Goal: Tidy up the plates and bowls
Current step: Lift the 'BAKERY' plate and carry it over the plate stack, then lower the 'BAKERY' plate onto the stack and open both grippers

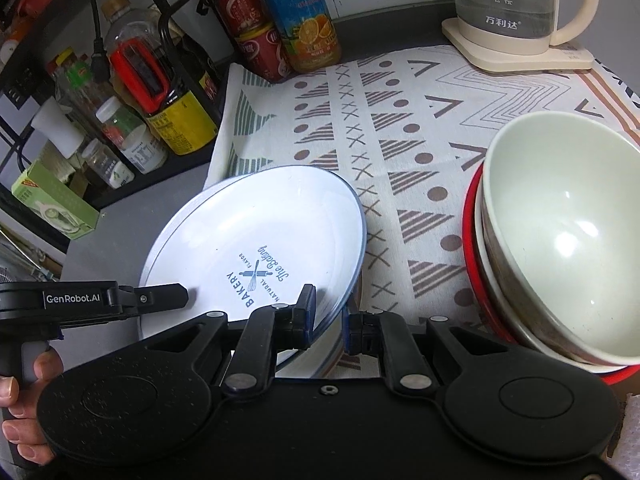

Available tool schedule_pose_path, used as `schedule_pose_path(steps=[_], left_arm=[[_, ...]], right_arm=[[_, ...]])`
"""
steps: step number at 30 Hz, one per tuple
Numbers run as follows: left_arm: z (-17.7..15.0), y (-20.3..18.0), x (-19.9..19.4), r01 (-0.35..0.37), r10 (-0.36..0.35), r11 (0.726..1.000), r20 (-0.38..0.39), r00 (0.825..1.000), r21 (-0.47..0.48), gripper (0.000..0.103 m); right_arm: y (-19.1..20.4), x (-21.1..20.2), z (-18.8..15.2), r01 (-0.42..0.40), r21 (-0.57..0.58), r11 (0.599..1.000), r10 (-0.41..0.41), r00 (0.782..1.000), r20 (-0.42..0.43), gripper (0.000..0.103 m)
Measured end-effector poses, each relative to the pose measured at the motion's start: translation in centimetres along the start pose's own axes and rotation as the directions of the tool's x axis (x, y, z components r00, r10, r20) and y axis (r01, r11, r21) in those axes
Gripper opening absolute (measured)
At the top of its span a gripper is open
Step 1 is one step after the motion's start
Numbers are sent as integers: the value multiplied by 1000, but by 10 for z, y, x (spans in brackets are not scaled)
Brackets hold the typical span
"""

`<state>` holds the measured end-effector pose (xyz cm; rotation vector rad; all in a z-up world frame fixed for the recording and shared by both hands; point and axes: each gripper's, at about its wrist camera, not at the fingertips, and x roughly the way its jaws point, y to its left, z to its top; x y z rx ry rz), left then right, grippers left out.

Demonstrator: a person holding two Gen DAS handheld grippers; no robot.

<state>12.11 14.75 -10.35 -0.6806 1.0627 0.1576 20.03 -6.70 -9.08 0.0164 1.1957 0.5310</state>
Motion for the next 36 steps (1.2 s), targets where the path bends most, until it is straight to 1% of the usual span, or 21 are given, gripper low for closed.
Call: schedule_pose_path(steps=[4,8,11,18,19,21,23,25,28,34,36], left_arm=[[-3,0,5,-2,2,1000,-15,1000,-7,16],[-8,1,11,-21,21,1000,-32,999,-8,16],[-13,3,14,-27,27,1000,-49,998,-12,16],[-13,-1,17,-61,61,998,-70,996,6,17],[-12,-2,15,-77,77,997,-70,995,10,17],[-8,-5,8,-95,96,995,-47,994,35,21],[-4,-7,1,-110,112,992,-27,993,63,23],[2,-6,-5,-123,124,989,-8,992,76,27],[8,-2,-9,-115,115,991,7,993,72,31],[11,3,-8,-145,145,988,9,989,59,35],[10,3,-7,-141,141,988,6,990,63,35]], right_arm=[[0,3,-2,16,-13,1000,-17,1000,-15,13],[4,5,-3,32,-38,999,-33,999,-24,13],[6,8,-5,56,-57,997,-58,998,-32,13],[6,15,-5,73,-41,997,-74,996,-40,14],[6,16,-5,75,-38,996,-76,996,-39,15],[7,17,-5,75,-42,996,-77,996,-39,15],[7,18,-5,71,-42,997,-73,996,-42,16],[9,19,-4,77,-52,996,-79,996,-43,16],[11,19,-5,85,-64,994,-88,995,-39,18],[14,24,-5,101,-78,992,-105,993,-50,22],[14,26,-6,98,-80,992,-103,993,-51,26]])
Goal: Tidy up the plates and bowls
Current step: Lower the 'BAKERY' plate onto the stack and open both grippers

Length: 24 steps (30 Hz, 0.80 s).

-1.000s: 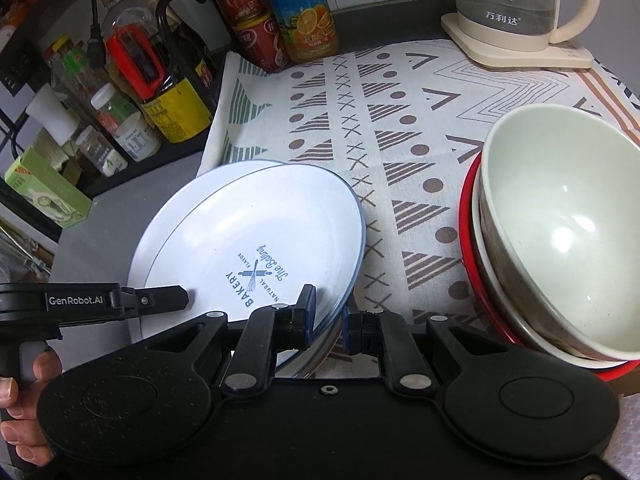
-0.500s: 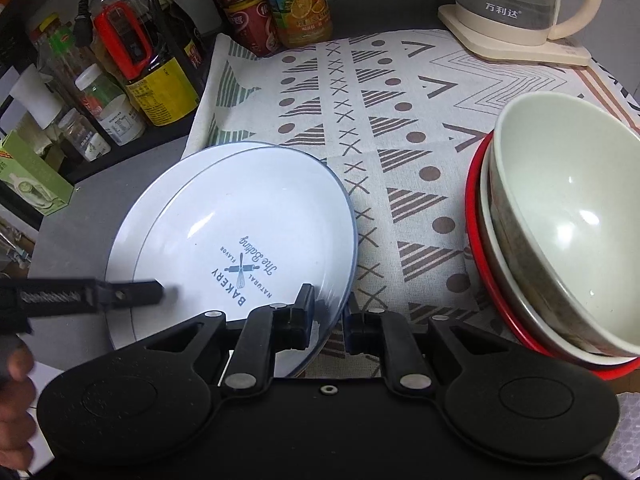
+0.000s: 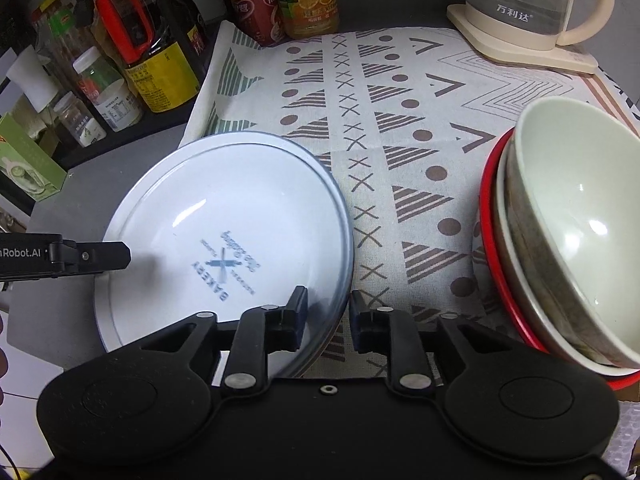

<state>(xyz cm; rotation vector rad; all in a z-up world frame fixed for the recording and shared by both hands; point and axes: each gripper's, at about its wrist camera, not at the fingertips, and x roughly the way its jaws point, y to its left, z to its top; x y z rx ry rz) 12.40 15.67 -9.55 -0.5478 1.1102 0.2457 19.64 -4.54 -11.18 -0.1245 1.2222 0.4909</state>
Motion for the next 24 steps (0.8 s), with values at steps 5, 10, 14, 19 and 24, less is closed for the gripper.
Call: schedule_pose_path(steps=[5,10,14,19,24], left_arm=[[0,0,-4,-5,4,1000,8,1000,12,35],[2,1,-9,-20,19,999,22,1000,25,40],[1,5,-5,-24,24,999,-3,1000,22,41],[2,6,-8,20,-20,1000,-5,1000,13,49],[9,-2,-14,17,-18,999,17,1000,41,51]], right_arm=[[3,3,-1,13,-12,1000,-13,1000,0,27],[3,4,1,22,3,1000,-22,1000,-7,33],[5,-4,1,11,6,1000,-11,1000,13,50],[6,-24,6,3,17,1000,-4,997,80,72],[4,-49,11,-4,27,1000,0,987,159,86]])
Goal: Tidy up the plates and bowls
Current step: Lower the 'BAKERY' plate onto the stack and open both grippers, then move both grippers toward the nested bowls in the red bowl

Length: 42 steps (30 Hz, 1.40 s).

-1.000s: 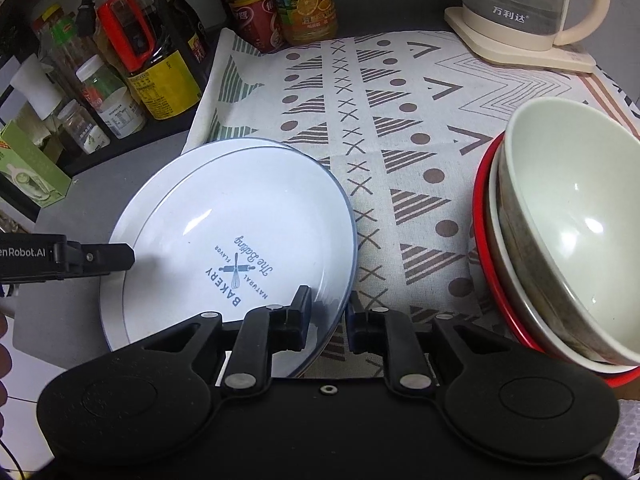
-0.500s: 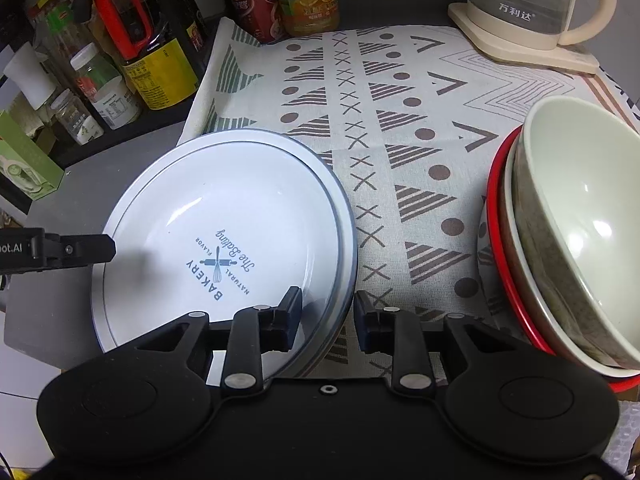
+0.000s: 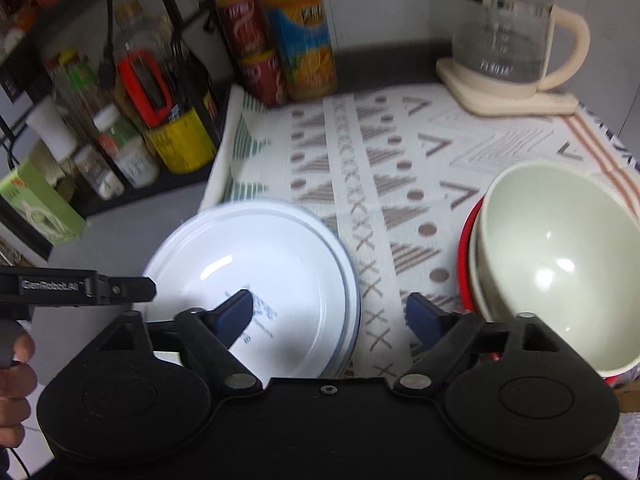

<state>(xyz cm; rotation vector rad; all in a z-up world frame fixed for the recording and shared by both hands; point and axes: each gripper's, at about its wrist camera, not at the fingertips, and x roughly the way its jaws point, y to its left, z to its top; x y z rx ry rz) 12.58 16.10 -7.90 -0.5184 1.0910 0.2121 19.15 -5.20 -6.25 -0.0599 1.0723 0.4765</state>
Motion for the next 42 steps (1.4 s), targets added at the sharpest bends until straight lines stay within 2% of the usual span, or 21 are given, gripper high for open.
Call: schedule_pose_path(steps=[11,16,21,27,30,42], left_arm=[[13,-19,-17,27,-29,997,37,999,76,53],[15,-33,-21,51,-55,993,42,998,108,74],[16,-46,-22,72,-79,989,43,996,131,84],[17,-66,-19,121,-125,980,18,992,160,90],[18,-77,-18,138,-142,974,12,990,179,91],[16,-119,-7,186,-186,949,-25,982,253,93]], right_arm=[[-7,-30,4,42,35,999,-45,996,79,91],[-17,-39,0,33,77,996,-40,995,90,94],[-27,-48,-4,42,113,993,-54,993,106,94],[-42,-62,-7,76,152,986,-96,986,133,94],[-52,-67,-8,90,178,980,-116,983,142,103],[-87,-79,-20,120,264,957,-165,974,153,103]])
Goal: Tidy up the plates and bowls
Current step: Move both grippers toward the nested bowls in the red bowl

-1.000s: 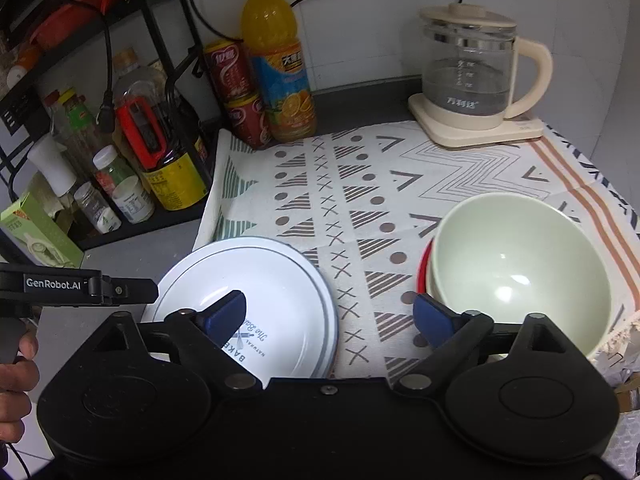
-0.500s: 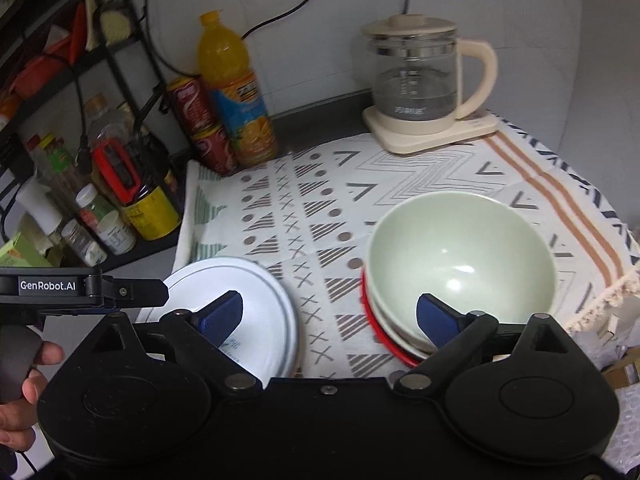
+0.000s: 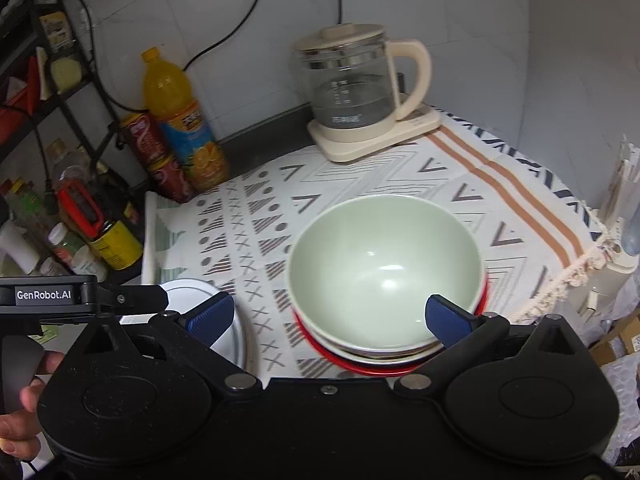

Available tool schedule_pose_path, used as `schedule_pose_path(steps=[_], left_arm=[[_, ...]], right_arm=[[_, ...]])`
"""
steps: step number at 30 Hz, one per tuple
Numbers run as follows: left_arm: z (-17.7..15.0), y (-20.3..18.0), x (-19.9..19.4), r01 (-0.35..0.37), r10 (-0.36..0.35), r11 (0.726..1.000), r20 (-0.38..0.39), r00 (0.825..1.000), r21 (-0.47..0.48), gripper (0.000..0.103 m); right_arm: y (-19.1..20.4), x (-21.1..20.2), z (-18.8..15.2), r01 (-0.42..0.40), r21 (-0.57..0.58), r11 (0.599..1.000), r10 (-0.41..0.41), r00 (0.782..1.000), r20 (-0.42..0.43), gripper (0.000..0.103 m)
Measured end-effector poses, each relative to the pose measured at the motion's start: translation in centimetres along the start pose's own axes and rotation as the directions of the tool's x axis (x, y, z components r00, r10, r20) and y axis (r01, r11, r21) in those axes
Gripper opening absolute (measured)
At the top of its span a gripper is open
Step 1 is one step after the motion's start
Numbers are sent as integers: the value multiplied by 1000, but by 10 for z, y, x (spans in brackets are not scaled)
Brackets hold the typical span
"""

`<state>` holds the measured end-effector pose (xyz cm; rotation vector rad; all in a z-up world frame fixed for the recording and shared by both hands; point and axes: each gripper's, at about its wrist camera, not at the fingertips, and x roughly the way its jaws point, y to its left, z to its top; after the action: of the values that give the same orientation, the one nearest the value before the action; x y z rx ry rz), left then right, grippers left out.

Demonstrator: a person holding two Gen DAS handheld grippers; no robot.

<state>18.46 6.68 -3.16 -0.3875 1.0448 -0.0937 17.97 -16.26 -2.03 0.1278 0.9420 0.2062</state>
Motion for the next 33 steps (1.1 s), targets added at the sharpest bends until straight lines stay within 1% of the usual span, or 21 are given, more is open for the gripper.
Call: schedule_pose_path(steps=[5,13,19,21,23,25,30,33], left_arm=[[3,-12,10,7,-7,1000,-13,1000,20,93],[6,-31,29,9,-9,1000,-27,1000,28,93],[7,-43,48,2,0,1000,-52,999,22,92],[7,-49,55,-19,21,999,-60,998,35,90],[8,-54,61,-15,18,999,-72,997,43,90],[9,-57,68,-11,15,999,-85,996,42,90],[11,-67,86,-1,7,999,-109,994,49,90],[13,-71,95,16,-10,999,-121,993,50,87]], right_arm=[[-15,1,-1,7,24,1000,-7,1000,-1,103],[-38,10,-1,37,59,998,-36,999,-30,103],[-53,21,0,50,73,996,-46,998,-52,102],[-57,25,0,56,71,996,-52,997,-59,102],[-64,34,0,56,86,995,-50,996,-77,102],[-66,36,0,54,88,995,-47,995,-83,99],[-74,49,-1,47,101,994,-35,992,-119,97],[-81,56,-1,40,114,993,-25,990,-136,90]])
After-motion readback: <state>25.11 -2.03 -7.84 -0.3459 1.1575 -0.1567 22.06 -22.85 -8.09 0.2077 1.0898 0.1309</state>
